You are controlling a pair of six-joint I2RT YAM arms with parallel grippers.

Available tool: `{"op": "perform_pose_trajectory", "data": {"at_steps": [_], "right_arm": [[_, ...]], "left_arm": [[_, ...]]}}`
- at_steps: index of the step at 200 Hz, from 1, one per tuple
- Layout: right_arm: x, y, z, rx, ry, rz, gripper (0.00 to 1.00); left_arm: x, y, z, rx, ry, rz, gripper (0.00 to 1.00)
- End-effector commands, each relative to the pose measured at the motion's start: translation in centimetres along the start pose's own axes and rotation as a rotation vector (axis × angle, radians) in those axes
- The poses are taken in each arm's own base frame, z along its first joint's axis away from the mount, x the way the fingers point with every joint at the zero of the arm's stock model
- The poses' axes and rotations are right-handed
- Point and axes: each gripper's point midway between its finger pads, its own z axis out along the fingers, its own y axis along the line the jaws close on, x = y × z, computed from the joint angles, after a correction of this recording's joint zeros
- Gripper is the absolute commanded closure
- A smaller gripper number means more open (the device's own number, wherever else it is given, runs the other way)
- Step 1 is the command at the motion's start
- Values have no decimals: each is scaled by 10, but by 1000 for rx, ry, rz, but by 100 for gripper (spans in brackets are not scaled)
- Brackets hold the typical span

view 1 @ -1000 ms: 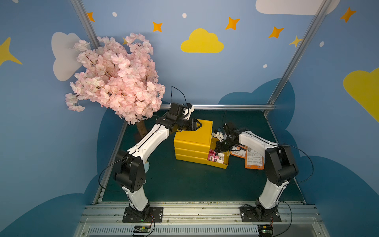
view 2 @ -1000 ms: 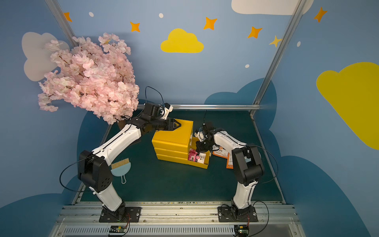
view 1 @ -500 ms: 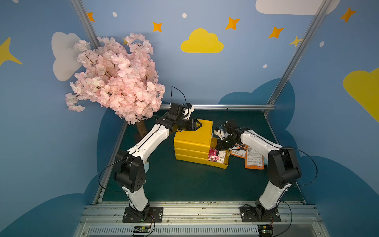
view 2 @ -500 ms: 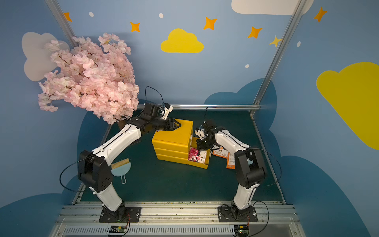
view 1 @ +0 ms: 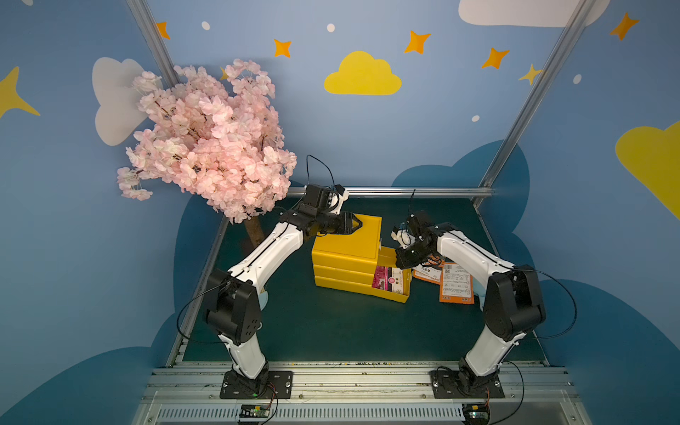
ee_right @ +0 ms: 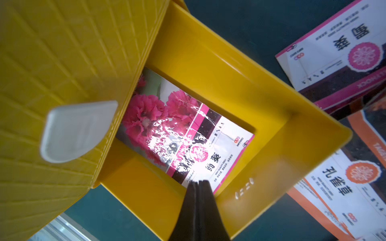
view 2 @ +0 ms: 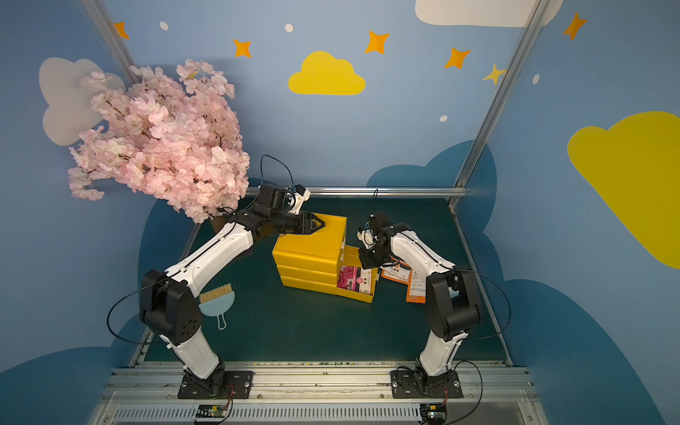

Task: Take the seed bags out of the drawer
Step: Pick up the seed packet from the drawer.

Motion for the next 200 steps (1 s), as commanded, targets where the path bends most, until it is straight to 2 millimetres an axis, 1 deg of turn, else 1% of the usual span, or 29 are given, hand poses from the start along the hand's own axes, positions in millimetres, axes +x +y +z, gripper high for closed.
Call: {"op": "perform_pose_trajectory", "data": {"at_steps": [1,4,11,33,53,64,93,138,174,200], "right_arm": [[0,0,3,27,19,-31,100],[0,0,6,28,23,-36,100],[1,1,13,37,32,-48,96],[-1,2,33,59,44,-87,73],[-8,2,47,81,45,-118,59],[-12,2,53,78,37,-130,54],[-23,-1,60,90,16,-156,46],[-32,-4,66,108,0,-207,40],[-37,-3,72,96,21,-215,35],[-35,-1,82,66,67,-206,33]], "left_arm": [[111,64,22,-203,367,-236,50],[112,64,22,-203,369,-236,50],[112,64,22,-203,368,-236,50],[112,64,22,-203,369,-235,50],[112,65,21,-204,368,-233,50],[113,65,21,-204,370,-233,50],[113,66,20,-204,370,-235,50],[113,69,21,-205,374,-241,50],[114,70,19,-207,376,-244,50],[115,70,19,-210,377,-246,50]]}}
